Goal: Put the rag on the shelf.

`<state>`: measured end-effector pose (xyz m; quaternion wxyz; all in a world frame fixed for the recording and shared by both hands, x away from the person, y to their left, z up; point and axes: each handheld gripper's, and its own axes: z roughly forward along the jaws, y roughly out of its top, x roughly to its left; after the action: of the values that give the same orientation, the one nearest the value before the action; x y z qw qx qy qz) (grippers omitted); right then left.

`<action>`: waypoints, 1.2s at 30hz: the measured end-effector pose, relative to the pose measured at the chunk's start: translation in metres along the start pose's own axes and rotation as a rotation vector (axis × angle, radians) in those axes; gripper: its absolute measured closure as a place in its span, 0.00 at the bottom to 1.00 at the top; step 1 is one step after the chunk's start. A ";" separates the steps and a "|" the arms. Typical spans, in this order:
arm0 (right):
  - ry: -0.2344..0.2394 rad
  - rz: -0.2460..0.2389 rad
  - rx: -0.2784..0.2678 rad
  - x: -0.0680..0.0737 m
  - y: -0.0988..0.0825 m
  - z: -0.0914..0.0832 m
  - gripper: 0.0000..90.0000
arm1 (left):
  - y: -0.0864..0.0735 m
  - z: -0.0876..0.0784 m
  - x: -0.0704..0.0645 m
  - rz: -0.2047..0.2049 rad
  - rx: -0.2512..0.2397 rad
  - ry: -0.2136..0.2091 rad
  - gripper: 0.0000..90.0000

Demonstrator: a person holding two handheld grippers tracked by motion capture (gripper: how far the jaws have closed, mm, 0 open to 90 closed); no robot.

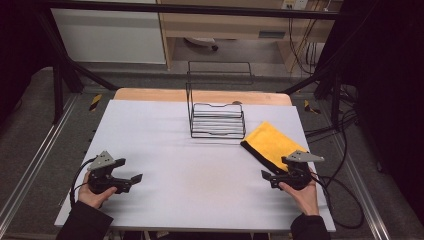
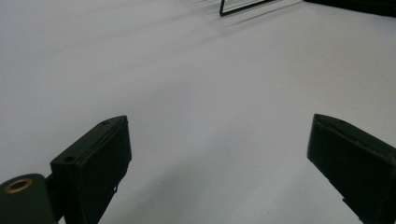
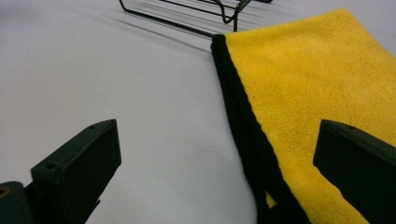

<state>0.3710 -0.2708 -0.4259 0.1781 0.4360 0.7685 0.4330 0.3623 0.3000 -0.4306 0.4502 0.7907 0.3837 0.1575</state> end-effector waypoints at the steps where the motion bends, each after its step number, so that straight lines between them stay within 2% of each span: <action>1: -0.010 -0.005 0.005 -0.001 0.000 0.001 0.03 | 0.000 0.000 0.000 -0.003 0.001 -0.001 0.07; 7: -0.050 -0.020 0.039 -0.007 0.003 0.013 0.13 | 0.000 0.000 0.000 0.000 0.001 0.005 0.07; 11: -0.102 -0.076 0.105 -0.011 0.003 0.023 0.24 | 0.000 0.000 0.000 0.002 0.007 0.003 0.07; 14: -0.124 -0.090 0.148 -0.013 0.001 0.028 0.35 | 0.000 0.000 0.000 -0.001 0.006 0.004 0.07; 18: -0.131 -0.096 0.164 -0.016 0.000 0.030 0.46 | 0.000 0.001 0.000 0.000 0.006 0.003 0.07; 23: -0.156 -0.126 0.175 -0.018 -0.002 0.029 0.60 | -0.001 0.001 0.000 0.002 0.008 0.002 0.08; 32: -0.178 -0.213 0.202 -0.014 -0.004 0.032 0.63 | -0.001 0.001 -0.001 -0.002 0.006 0.001 0.08; 36: -0.180 -0.220 0.217 -0.015 -0.003 0.033 0.66 | -0.001 0.001 -0.001 0.002 0.006 0.002 0.08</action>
<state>0.3993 -0.2665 -0.4484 0.2446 0.4030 0.8348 0.2843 0.3617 0.2987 -0.4315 0.4474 0.7922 0.3840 0.1574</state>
